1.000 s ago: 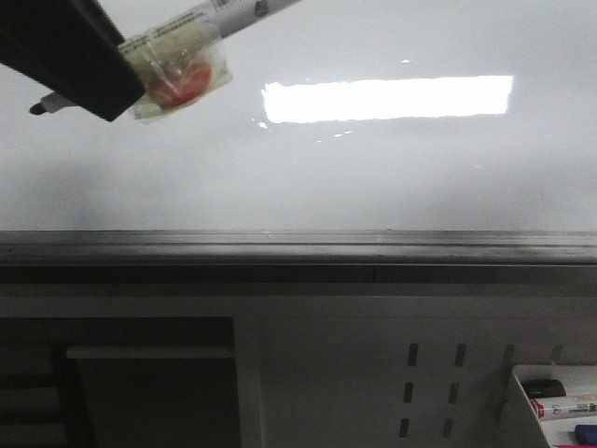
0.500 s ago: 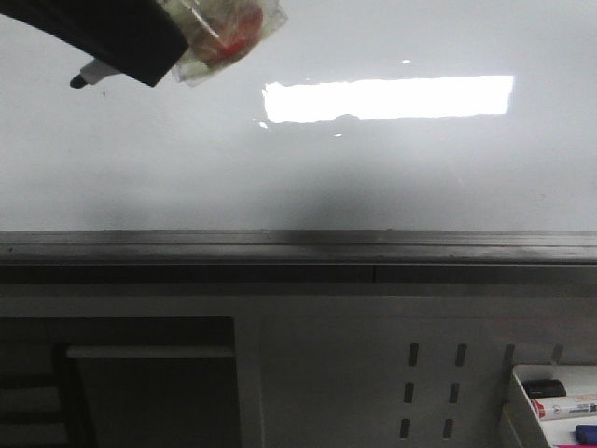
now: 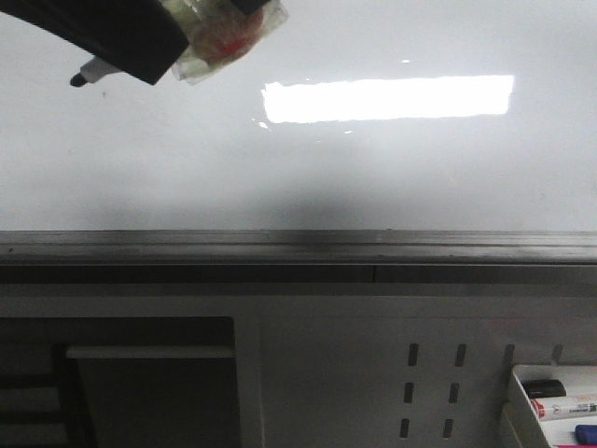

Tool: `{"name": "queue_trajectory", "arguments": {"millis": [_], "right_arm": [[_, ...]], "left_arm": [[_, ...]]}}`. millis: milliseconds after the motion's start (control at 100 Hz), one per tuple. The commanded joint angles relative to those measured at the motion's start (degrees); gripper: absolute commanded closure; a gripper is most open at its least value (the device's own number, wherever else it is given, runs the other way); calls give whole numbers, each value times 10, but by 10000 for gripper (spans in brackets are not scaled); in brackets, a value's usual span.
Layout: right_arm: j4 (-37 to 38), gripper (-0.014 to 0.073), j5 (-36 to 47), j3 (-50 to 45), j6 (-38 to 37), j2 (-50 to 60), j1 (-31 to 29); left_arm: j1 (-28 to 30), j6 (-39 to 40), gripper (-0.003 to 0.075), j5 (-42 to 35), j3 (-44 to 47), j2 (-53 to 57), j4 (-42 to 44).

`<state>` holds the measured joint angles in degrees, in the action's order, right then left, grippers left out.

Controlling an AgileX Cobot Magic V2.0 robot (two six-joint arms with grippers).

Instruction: Write number 4 on whiteboard

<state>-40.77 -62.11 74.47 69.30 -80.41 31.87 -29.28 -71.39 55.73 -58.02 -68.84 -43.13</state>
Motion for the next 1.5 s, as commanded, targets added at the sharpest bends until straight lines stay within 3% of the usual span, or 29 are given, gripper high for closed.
{"name": "queue_trajectory", "arguments": {"millis": [0,210,590,660,830,930,1040,1140,1290,1490], "right_arm": [[-18,418,4,20,8,16,-1],[-18,429,-4,20,8,16,-1],[-9,664,-21,20,8,16,-1],[-8,664,-21,20,8,17,-1],[11,664,-23,35,-8,19,-1],[47,664,-20,57,-59,30,-1],[105,664,-10,63,-125,55,-1],[186,664,10,58,-236,80,-1],[312,664,89,14,-422,138,-1],[341,664,239,-115,-550,226,-1]], "left_arm": [[-4,-1,741,-13,-20,14,-34],[-4,-1,741,-13,-20,14,-34],[-4,-1,736,-20,-20,14,-34],[-4,-1,695,-20,-20,14,-32],[1,4,473,-23,-22,15,-16],[17,29,395,-27,-27,31,-16],[58,62,393,-29,-29,67,-3],[102,132,395,-29,-29,105,34],[162,185,395,-55,4,175,38],[193,203,395,-140,104,272,41]]}}
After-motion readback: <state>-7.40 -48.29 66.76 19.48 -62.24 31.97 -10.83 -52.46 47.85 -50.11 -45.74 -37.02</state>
